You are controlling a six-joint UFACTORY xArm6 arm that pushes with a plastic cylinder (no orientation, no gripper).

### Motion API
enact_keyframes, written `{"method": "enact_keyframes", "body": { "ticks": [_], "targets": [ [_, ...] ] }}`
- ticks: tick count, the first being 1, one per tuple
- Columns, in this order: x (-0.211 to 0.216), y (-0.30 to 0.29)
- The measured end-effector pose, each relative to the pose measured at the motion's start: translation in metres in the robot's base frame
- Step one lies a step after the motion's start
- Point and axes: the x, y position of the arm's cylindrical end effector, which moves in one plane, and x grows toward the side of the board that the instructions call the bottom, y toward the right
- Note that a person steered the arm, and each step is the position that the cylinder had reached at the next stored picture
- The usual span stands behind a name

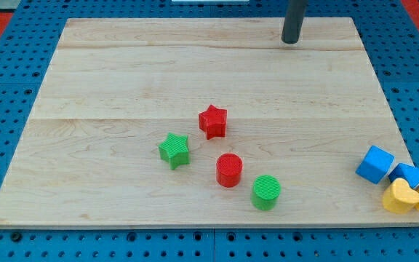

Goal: Slide the green circle to the green star

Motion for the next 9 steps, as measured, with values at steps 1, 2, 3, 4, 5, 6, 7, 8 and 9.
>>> {"method": "enact_keyframes", "body": {
  "ticks": [1,2,3,4,5,6,7,8,9],
  "targets": [
    [0.02,-0.004],
    [0.049,-0.026],
    [0.082,-0.031],
    [0.112,-0.026],
    [0.147,-0.026],
    [0.18,-0.026],
    [0.213,-0.025],
    [0.242,-0.03],
    [0.272,-0.036]
  ]
}}
